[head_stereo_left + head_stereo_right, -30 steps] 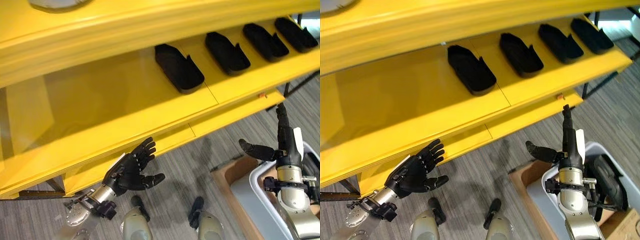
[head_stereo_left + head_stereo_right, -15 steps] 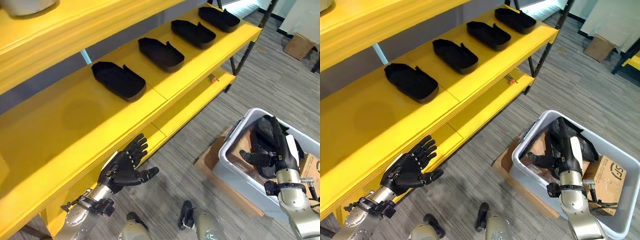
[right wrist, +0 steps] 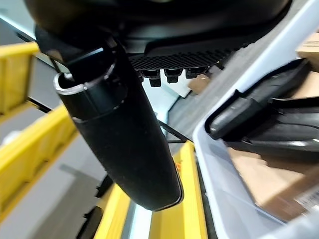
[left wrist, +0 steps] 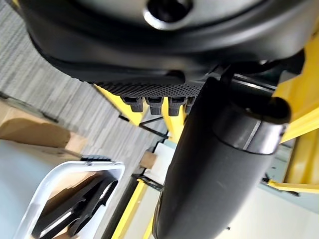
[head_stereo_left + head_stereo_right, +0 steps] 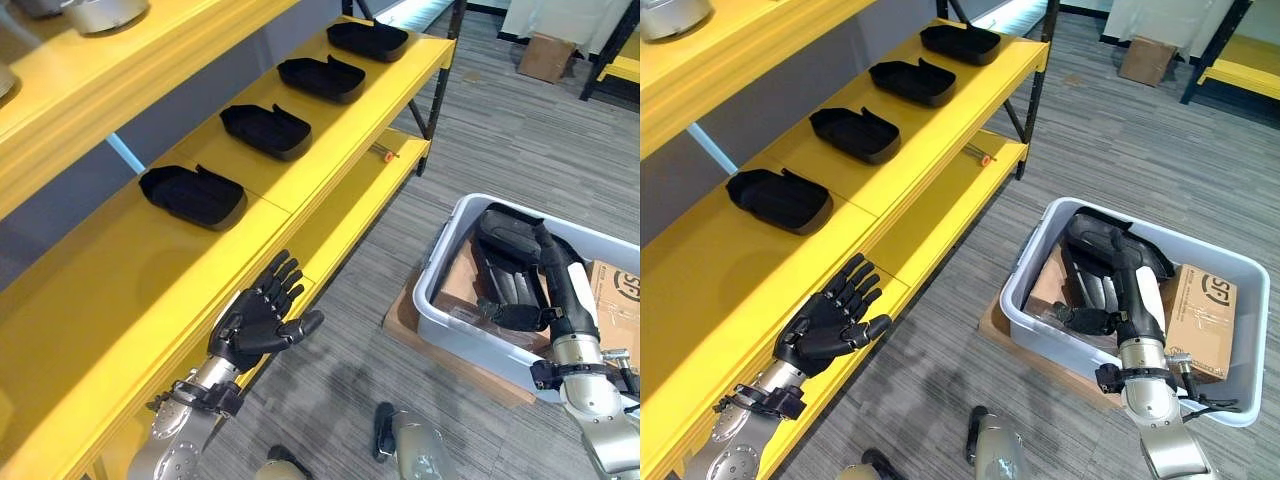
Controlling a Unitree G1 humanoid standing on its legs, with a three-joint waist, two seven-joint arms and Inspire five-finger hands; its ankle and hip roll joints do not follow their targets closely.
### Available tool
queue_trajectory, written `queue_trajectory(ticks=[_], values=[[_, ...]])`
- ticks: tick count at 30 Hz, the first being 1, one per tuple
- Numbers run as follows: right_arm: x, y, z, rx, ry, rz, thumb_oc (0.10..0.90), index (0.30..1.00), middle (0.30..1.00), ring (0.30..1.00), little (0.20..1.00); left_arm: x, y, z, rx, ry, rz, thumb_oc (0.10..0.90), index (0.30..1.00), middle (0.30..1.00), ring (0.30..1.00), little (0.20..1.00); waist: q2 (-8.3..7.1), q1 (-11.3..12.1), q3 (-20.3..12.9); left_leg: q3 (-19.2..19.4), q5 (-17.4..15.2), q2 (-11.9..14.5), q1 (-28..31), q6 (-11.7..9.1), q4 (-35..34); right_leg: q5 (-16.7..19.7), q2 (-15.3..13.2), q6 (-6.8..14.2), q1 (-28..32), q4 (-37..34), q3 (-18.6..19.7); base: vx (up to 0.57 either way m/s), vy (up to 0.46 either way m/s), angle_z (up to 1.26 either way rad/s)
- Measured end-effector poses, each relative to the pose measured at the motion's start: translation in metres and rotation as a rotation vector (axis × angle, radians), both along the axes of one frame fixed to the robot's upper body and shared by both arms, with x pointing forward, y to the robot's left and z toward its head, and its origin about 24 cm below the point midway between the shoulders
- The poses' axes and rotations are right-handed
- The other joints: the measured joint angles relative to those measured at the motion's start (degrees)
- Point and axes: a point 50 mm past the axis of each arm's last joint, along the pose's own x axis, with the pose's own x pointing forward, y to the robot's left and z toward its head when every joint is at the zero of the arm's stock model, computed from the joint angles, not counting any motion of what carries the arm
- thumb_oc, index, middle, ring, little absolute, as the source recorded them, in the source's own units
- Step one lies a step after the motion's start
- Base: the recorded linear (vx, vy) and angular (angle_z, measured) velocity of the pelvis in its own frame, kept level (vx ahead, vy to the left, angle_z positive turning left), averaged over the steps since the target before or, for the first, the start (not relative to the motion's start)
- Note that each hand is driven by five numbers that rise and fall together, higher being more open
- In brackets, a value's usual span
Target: Move parts from the plastic box to the shelf.
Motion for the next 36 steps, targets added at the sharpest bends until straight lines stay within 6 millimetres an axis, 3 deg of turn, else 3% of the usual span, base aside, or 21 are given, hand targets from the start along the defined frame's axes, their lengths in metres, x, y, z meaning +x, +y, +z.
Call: queue_trajectory(ticks=[2,3,4,6,8,10,12,14,18,20,21,25,30,36], values=[[0.006,0.006,0.004,-0.01,-0.017,0.043,0.9,1.0,1.0,1.0,1.0,-0.002,-0.003,-0.003,-0.003,0.015,-0.004,0.9,1.0,1.0,1.0,1.0,-0.01,0.3,0.02,-4.68,-0.6,-0.31,-0.93,0.96,2.03,0.57,1.24,-1.14,-1.22,1.04,2.84,0.03,-0.05,-0.61],[0.009,0.011,0.005,-0.009,-0.021,0.068,0.9,1.0,1.0,1.0,1.0,-0.001,-0.004,-0.004,-0.007,0.02,0.001,0.9,1.0,1.0,1.0,1.0,-0.15,1.28,0.1,-10.65,-4.44,-1.01,-2.93,1.38,3.58,1.15,1.96,-1.59,-1.71,0.56,4.96,0.02,-0.038,-0.7],[0.011,0.015,0.005,-0.007,-0.017,0.093,0.9,1.0,1.0,1.0,1.0,-0.001,-0.005,-0.005,-0.007,0.024,-0.002,0.9,1.0,1.0,1.0,1.0,-0.13,1.58,0.09,-12.97,-6.71,-1.59,-3.88,0.83,3.03,1.99,2.66,-1.54,-1.69,-0.48,6.05,0.09,-0.034,-0.76],[0.012,0.019,0.004,0.0,-0.018,0.113,0.9,1.0,1.0,1.0,1.0,0.0,-0.008,-0.004,-0.011,0.021,-0.012,0.9,1.0,1.0,1.0,1.0,0.19,1.91,0.11,-14.85,-7.75,-4.14,-6.22,1.04,1.45,2.44,3.04,-0.65,-1.34,-1.71,6.62,0.1,-0.027,-0.45],[0.011,0.02,0.002,0.032,-0.018,0.113,0.9,1.0,1.0,1.0,1.0,0.0,-0.009,-0.005,-0.012,0.024,-0.017,0.9,1.0,1.0,1.0,1.0,0.56,1.79,0.24,-13.83,-6.32,-6.61,-7.03,1.98,1.1,2.39,2.93,-1.0,-0.53,-2.46,6.34,0.1,-0.001,-0.21],[0.01,0.024,0.0,0.063,-0.036,0.109,0.9,1.0,1.0,1.0,1.0,0.001,-0.011,-0.006,-0.013,0.025,-0.022,0.9,1.0,1.0,1.0,1.0,1.06,0.96,0.42,-12.95,-5.71,-6.82,-7.93,1.72,1.5,3.0,2.06,-0.5,0.2,-4.1,5.07,0.13,0.039,0.03],[0.011,0.033,-0.004,0.105,-0.044,0.117,0.9,1.0,1.0,1.0,1.0,0.002,-0.016,-0.008,-0.05,0.021,0.0,0.9,1.0,1.0,1.0,1.0,2.41,1.8,1.16,-13.11,-4.81,-8.11,-8.2,1.76,1.19,7.17,2.35,0.8,0.92,-8.35,6.26,0.15,0.054,-0.13],[0.011,0.045,-0.01,0.121,-0.028,0.162,0.9,1.0,1.0,1.0,1.0,0.001,-0.017,-0.012,-0.072,0.043,0.037,0.9,1.0,1.0,1.0,1.0,2.54,2.86,1.39,-11.57,-5.34,-8.42,-7.79,2.4,1.29,9.0,2.76,1.66,1.47,-10.92,6.72,0.14,0.05,-0.33],[0.009,0.066,-0.015,0.175,-0.01,0.238,0.9,1.0,1.0,1.0,1.0,0.002,-0.015,-0.012,-0.077,0.044,0.072,0.9,1.0,1.0,1.0,1.0,1.07,4.76,2.03,-9.95,-6.72,-8.55,-6.33,2.94,1.05,9.4,1.7,3.08,3.61,-14.11,5.22,0.08,0.074,-0.1],[0.01,0.07,-0.01,0.164,-0.033,0.258,0.9,1.0,1.0,1.0,1.0,-0.001,-0.013,-0.014,-0.075,0.046,0.077,0.9,1.0,1.0,1.0,1.0,1.08,6.06,2.05,-8.16,-6.25,-8.09,-5.48,3.54,-1.06,8.33,-0.28,2.51,3.99,-12.55,-0.16,0.05,0.04,-0.36],[0.009,0.071,-0.009,0.163,-0.033,0.27,0.9,1.0,1.0,1.0,1.0,-0.003,-0.011,-0.015,-0.064,0.055,0.075,0.9,1.0,1.0,1.0,1.0,-0.28,7.36,2.01,-6.96,-6.32,-8.53,-4.27,3.21,-1.07,6.04,-1.93,2.06,4.63,-8.47,-3.3,0.02,0.005,-0.4],[0.011,0.069,-0.004,0.174,-0.057,0.236,0.9,1.0,1.0,1.0,1.0,-0.004,-0.012,-0.018,-0.066,0.065,0.074,0.9,1.0,1.0,1.0,1.0,-1.84,7.53,2.26,-7.18,-6.03,-7.65,-4.82,2.65,-0.54,8.0,0.57,1.61,5.74,-12.48,-2.35,0.05,-0.031,-0.17],[0.014,0.066,-0.011,0.248,-0.063,0.147,0.9,1.0,1.0,1.0,1.0,0.0,-0.011,-0.022,-0.057,0.083,0.072,0.9,1.0,1.0,1.0,1.0,-3.88,7.58,2.68,-7.41,-7.92,-7.17,-4.87,2.86,1.65,8.26,0.56,1.66,6.11,-12.26,-2.36,0.04,-0.075,-0.05],[0.023,0.077,-0.008,0.295,-0.088,0.135,0.9,1.0,1.0,1.0,1.0,0.001,-0.021,-0.024,-0.053,0.09,0.008,0.9,1.0,1.0,1.0,1.0,-3.56,7.22,2.77,-8.92,-9.01,-6.43,-7.22,3.99,4.82,9.0,-1.58,3.51,5.8,-13.45,-3.04,-0.11,-0.292,0.09]])
